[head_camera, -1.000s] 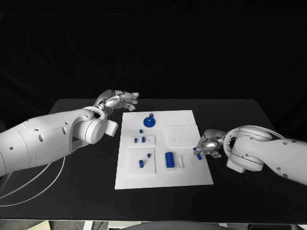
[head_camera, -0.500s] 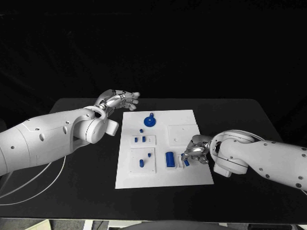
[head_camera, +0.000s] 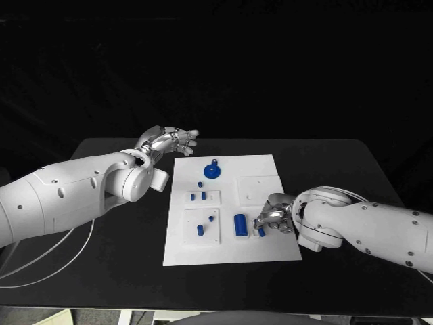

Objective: Assemble the parts on the task board

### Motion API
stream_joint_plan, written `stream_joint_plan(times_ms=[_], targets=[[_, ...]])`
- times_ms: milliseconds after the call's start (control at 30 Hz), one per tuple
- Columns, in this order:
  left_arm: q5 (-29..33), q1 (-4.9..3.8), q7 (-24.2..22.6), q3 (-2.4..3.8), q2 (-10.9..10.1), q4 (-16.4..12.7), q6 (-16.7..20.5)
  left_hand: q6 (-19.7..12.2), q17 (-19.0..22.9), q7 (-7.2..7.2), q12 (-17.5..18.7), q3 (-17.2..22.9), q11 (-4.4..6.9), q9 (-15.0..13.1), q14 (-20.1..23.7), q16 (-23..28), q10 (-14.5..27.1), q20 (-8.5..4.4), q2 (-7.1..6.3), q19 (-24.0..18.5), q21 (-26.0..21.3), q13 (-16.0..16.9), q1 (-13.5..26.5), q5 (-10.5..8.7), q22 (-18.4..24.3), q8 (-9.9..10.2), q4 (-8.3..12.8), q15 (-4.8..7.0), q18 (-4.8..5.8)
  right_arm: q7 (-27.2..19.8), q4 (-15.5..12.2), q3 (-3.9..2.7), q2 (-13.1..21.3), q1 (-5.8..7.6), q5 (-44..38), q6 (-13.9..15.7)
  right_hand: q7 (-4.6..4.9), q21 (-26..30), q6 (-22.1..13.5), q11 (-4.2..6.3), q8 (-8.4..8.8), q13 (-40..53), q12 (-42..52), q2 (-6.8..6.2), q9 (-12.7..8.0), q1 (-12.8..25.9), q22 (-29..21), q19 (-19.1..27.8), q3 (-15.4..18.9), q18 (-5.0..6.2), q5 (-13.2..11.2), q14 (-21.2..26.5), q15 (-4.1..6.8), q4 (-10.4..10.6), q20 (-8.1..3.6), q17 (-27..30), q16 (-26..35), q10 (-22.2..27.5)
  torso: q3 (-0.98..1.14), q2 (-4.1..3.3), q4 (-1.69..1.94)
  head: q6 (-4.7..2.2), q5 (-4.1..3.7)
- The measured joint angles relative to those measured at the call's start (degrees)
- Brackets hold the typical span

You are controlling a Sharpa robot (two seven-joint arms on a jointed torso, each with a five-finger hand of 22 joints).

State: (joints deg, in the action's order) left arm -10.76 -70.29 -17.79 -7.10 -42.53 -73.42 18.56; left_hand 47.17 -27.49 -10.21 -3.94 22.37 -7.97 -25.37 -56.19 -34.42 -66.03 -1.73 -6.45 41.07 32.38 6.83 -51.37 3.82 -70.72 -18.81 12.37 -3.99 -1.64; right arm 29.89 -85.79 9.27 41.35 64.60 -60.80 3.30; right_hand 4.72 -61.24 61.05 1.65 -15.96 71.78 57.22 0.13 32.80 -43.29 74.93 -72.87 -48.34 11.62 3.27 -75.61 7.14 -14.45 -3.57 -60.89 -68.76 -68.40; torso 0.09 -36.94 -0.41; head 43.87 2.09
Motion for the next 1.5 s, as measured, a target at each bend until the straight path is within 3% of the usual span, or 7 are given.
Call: stream_joint_plan(times_ms=[800,1200,1500], targets=[[0.0,0.0,0.3,0.0,0.0,0.0,-0.2,0.0,0.0,0.0,0.0,0.0,0.0,0.0,0.0,0.0,0.0,0.0,0.21,0.0,-0.2,0.0,0.2,0.0,-0.1,0.0,0.0,0.0,0.01,0.2,2.7,0.26,-2.0,-0.67,-0.8,0.0,0.01,0.0,0.0,-0.01,0.0,0.1,-0.1,-0.36,0.2,1.4,0.0,0.0,1.0,0.01,-0.2,0.0,-0.02,0.7,0.0,0.0,0.0,0.0,-0.05,0.01,0.03,0.32,0.38],[0.0,0.0,0.4,0.0,0.0,0.0,-0.2,0.0,-0.1,0.0,0.0,0.0,0.0,0.0,0.0,0.0,0.0,0.0,0.2,0.0,-0.2,0.0,0.2,0.0,-0.1,0.0,0.0,0.0,0.01,0.3,2.7,0.32,-2.1,-0.72,-0.9,0.2,0.12,-0.2,0.1,-0.01,-0.18,0.3,-0.1,-3.43,0.0,6.5,0.0,0.0,6.4,0.02,-0.1,0.0,0.01,1.7,0.01,-0.2,-0.2,0.0,-0.06,0.01,0.02,0.33,0.73],[-0.1,0.0,0.5,0.0,0.0,0.0,-0.2,0.0,-0.1,0.0,0.0,0.0,0.0,0.1,0.0,0.2,0.0,0.0,0.2,0.0,-0.2,0.0,0.2,0.0,-0.1,0.0,0.0,0.0,0.01,0.2,2.6,0.36,-2.0,-0.76,-0.9,0.5,0.11,-0.2,0.1,-0.01,0.0,0.4,-0.1,-5.06,0.3,8.7,0.0,0.5,11.2,0.02,-0.1,0.1,0.1,0.3,-0.33,-0.2,-0.2,0.0,-0.05,0.01,0.01,0.37,0.91]])
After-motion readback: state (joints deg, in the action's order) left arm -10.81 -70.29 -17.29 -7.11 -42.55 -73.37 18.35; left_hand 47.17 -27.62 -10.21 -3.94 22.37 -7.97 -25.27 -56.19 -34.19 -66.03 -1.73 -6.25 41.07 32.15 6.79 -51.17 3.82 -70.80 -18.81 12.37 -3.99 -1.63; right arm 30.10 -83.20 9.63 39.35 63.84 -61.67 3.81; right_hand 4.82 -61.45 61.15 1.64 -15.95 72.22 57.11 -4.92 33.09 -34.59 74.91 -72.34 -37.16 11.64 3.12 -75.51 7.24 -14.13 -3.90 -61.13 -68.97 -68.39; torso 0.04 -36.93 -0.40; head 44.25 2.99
